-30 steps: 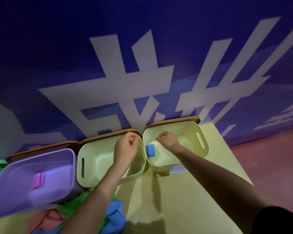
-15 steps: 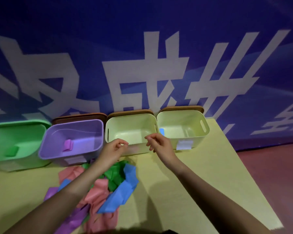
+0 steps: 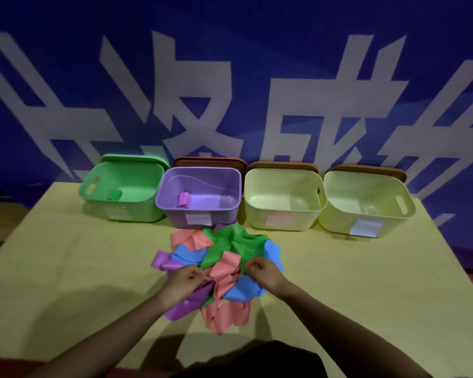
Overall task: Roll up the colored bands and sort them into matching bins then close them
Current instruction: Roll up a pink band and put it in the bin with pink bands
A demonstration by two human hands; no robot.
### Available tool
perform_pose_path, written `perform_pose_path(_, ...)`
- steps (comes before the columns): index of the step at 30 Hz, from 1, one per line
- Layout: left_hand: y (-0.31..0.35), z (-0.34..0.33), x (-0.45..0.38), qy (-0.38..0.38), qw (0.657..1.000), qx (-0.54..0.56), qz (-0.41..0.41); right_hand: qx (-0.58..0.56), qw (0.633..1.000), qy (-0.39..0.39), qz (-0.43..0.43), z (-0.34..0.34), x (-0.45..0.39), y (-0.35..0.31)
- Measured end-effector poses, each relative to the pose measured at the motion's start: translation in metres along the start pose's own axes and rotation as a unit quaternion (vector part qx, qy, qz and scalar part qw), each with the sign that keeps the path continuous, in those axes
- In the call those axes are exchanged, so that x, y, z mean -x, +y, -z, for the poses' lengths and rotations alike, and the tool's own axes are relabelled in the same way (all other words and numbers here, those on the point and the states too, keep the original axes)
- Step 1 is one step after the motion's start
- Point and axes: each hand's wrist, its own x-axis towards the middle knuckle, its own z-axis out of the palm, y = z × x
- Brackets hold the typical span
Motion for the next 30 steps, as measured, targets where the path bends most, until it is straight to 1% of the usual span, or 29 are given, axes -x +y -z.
perform_pose_path(3,-0.012,0.007,-0.011,0.008,1.000,0.000,0.023,0.034,0.999,0.015,-0.015,-0.009,-0.007,-0.004)
perform_pose_path(6,-0.016,0.012,-0.032,0.017,1.000,-0.018,0.009,0.121,0.992,0.009,-0.032,-0.012,-0.017,-0.004)
perform_pose_path(8,-0.016,0.013,-0.049,0.025,1.000,-0.020,0.002,0.155,0.987,-0.004,-0.031,-0.013,-0.022,-0.008)
perform_pose_path(11,-0.016,0.007,-0.068,0.023,1.000,-0.021,-0.004,0.173,0.984,-0.013,-0.046,-0.019,-0.030,-0.014)
perform_pose_path(14,-0.019,-0.006,-0.076,0.000,0.999,-0.031,-0.029,0.173,0.983,-0.013,-0.065,-0.029,-0.040,-0.017)
perform_pose_path(18,-0.025,-0.022,-0.076,-0.029,0.997,-0.043,-0.061,0.167,0.983,0.024,-0.066,-0.040,-0.055,-0.017)
perform_pose_path(21,-0.029,-0.022,-0.074,-0.040,0.997,-0.050,-0.041,0.100,0.993,0.053,-0.033,-0.042,-0.060,-0.018)
perform_pose_path(24,-0.025,-0.014,-0.076,-0.052,0.997,-0.055,-0.034,-0.023,0.997,0.075,0.004,-0.037,-0.054,-0.027)
perform_pose_path(27,-0.004,0.004,-0.077,-0.040,0.998,0.017,-0.049,-0.140,0.986,0.084,0.019,-0.020,-0.046,-0.054)
perform_pose_path(30,0.030,0.026,-0.070,-0.004,0.990,0.114,-0.084,-0.261,0.962,0.071,0.033,0.006,-0.034,-0.088)
